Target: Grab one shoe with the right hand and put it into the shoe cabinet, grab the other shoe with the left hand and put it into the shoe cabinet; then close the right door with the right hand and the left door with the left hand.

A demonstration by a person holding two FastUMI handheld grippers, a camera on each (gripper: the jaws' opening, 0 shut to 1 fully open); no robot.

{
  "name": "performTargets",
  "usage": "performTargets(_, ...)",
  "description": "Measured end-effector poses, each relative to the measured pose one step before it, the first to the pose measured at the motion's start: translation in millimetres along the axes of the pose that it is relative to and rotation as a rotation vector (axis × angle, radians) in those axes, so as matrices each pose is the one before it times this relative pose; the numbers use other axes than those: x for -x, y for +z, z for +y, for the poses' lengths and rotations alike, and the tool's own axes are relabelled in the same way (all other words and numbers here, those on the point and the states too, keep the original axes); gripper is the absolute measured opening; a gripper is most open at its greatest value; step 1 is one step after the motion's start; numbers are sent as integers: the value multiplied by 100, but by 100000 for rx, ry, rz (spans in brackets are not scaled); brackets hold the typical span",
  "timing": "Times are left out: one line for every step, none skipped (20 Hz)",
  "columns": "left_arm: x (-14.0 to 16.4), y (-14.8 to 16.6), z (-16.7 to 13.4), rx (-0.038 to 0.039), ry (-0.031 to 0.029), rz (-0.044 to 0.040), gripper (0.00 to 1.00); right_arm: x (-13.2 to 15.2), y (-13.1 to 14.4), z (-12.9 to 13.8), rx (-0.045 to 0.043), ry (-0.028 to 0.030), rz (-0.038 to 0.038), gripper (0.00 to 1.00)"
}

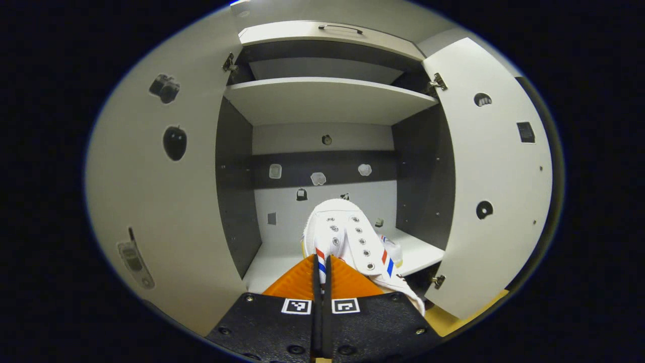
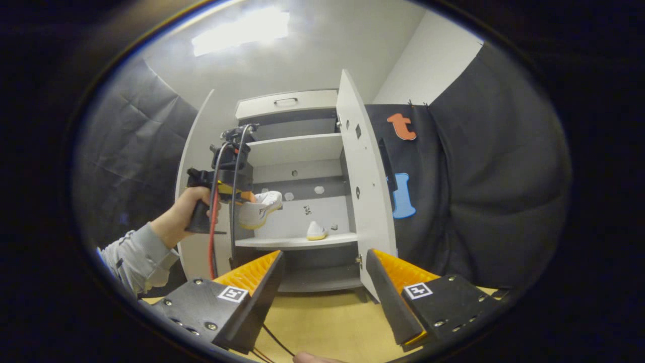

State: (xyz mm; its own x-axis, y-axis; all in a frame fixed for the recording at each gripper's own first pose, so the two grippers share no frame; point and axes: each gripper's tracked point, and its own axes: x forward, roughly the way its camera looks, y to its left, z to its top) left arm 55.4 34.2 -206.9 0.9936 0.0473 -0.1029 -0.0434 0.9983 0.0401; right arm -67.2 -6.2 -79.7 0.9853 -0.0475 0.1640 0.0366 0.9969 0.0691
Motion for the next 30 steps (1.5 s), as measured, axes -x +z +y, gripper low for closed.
performTargets(190, 204, 179, 293, 1283, -293, 1, -9, 125, -178, -559, 23, -430, 96)
performTargets(846, 445, 538, 70, 2788, -409, 0, 50, 42, -244, -607, -265, -120, 96)
performTargets(953, 615, 573, -863, 2799, -1228, 1, 141, 254, -218, -518, -91, -715, 96)
performTargets(-477, 120, -533, -3235, 2141, -1114, 1, -12, 356, -2, -213, 694, -1600, 96)
performTargets(664, 90, -258, -3111, 1356, -872, 1, -29, 254, 134, 106, 892, -1075, 96)
performTargets(64, 232, -219, -1931, 506, -101, 1, -90, 4, -54, -41, 142, -201, 96)
performTargets(168, -170, -204, 814, -15, 1684, 1, 65, -201, -174, -61, -84, 388, 96)
performTargets(-465, -269, 60, 1086, -758, 2640, 1, -48, -175, 80, 570, 853, 415, 96)
performTargets(-150, -221, -3, 2373, -765, 2047, 1, -47, -203, 110, 906, 490, 793, 96)
performTargets(-313, -135, 41, 1045, -1398, 2987, 1, -107, -250, -220, 711, -635, 650, 96)
performTargets(-305, -68, 315, 548, -803, 2781, 2, -505, 78, -280, 300, -710, -2, 96)
performTargets(184, 293, 3, 1984, -867, 1068, 2, -124, -88, -34, -114, -222, 237, 96)
performTargets(72, 547, -82, 1022, -1170, 1176, 5, -112, -338, 140, -162, 508, 662, 96)
performTargets(869, 1473, 910, -52, 4022, -2116, 8, -41, -268, 173, 164, 868, 763, 96)
performTargets(847, 2772, 1459, -4330, 5713, -6176, 15, -89, -119, -87, 354, 43, 359, 96)
performTargets(1162, 2095, 851, -1420, 3310, -2971, 18, -182, -77, -195, 749, -507, 211, 96)
performTargets(781, 1907, -82, -2056, -1259, -564, 28, -132, -240, -242, 449, -887, 388, 96)
performTargets(1627, 1043, 45, -1519, -1032, 1026, 50, -29, -43, -122, 327, -548, 307, 92)
performTargets(1036, 992, -252, -1659, -828, -52, 54, -40, -73, 1, 320, -220, 165, 92)
performTargets(-60, -1259, -1077, 377, -878, -662, 54, 123, 90, -42, 689, 64, 0, 92)
performTargets(456, 534, -174, 1969, -1274, -2084, 59, 146, 172, -134, 656, -255, -299, 96)
performTargets(719, 189, -557, 2257, -2441, -647, 65, 192, 203, -241, 503, -599, -552, 96)
performTargets(1092, 249, -231, 2516, -1476, -341, 77, 139, 233, -203, 426, -475, -673, 96)
performTargets(1186, 62, -15, 599, -1554, 1072, 84, 213, 299, -118, 85, -438, -712, 96)
performTargets(1195, 137, 66, -972, -1011, -3, 94, 127, 181, -148, 51, -158, -722, 96)
performTargets(911, 258, 264, -1909, -717, -545, 95, 140, 154, -137, 47, -483, -536, 96)
performTargets(1199, -153, 124, -563, -949, 1450, 94, -51, 54, -207, 901, -529, -471, 96)
performTargets(1591, -243, -8, 789, -1168, 827, 94, 37, 51, -347, 1121, -1141, -206, 96)
performTargets(1225, -323, 481, 2243, 1617, 1330, 96, -63, -80, -559, 453, -1817, -53, 96)
performTargets(1117, -292, 1083, 1740, 2718, 398, 97, -163, -67, -463, 24, -1490, 280, 96)
